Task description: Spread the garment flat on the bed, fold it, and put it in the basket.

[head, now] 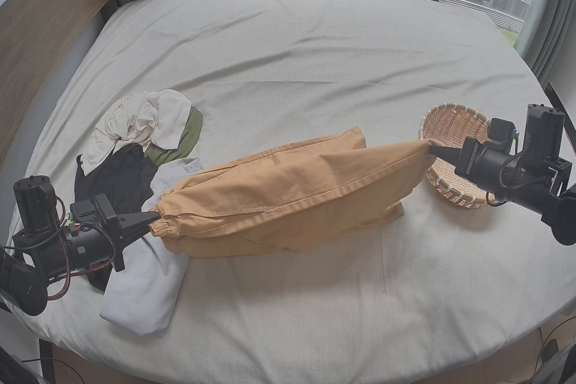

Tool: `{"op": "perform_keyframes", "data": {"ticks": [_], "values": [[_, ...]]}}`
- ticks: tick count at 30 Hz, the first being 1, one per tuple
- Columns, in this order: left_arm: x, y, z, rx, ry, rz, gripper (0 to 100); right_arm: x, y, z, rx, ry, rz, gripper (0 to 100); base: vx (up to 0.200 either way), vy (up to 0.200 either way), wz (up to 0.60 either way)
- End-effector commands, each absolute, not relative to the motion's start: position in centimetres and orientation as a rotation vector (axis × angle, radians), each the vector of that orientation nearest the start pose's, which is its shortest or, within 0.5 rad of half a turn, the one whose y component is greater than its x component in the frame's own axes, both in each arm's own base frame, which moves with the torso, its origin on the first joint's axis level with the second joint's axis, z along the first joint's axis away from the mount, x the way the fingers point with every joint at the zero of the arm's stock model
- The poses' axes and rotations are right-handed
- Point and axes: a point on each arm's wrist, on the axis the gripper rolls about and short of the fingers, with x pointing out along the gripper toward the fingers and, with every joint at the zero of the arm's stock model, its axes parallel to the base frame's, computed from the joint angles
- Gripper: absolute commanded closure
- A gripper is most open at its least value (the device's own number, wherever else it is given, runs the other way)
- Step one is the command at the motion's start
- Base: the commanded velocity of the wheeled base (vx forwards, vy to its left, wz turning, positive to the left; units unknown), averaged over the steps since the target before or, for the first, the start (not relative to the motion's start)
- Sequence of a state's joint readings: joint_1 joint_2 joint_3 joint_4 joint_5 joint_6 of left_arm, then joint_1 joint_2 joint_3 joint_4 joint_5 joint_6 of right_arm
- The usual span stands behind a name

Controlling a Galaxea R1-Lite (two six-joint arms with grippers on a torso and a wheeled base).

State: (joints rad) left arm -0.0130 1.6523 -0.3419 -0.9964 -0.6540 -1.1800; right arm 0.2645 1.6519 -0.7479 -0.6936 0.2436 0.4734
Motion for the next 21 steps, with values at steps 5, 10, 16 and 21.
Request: {"op": "perform_keyframes", "data": {"ticks": [5, 10, 16, 21], "values": [[24.3, -1.2, 12.3, -1.224, 0.627, -0.393, 100, 31.1, 8.9, 17.0, 0.463, 0.366, 0.429, 100, 0.0, 0.0, 0.0], [24.9, -1.0, 12.2, -1.225, 0.602, -0.359, 100, 32.7, 9.2, 16.5, 0.465, 0.366, 0.424, 100, 0.0, 0.0, 0.0], [25.5, -0.9, 11.7, -1.228, 0.602, -0.331, 100, 34.6, 10.0, 16.1, 0.465, 0.349, 0.437, 100, 0.0, 0.0, 0.0], [26.1, -0.9, 11.4, -1.228, 0.6, -0.319, 100, 36.7, 10.8, 16.0, 0.464, 0.323, 0.45, 100, 0.0, 0.0, 0.0]]}}
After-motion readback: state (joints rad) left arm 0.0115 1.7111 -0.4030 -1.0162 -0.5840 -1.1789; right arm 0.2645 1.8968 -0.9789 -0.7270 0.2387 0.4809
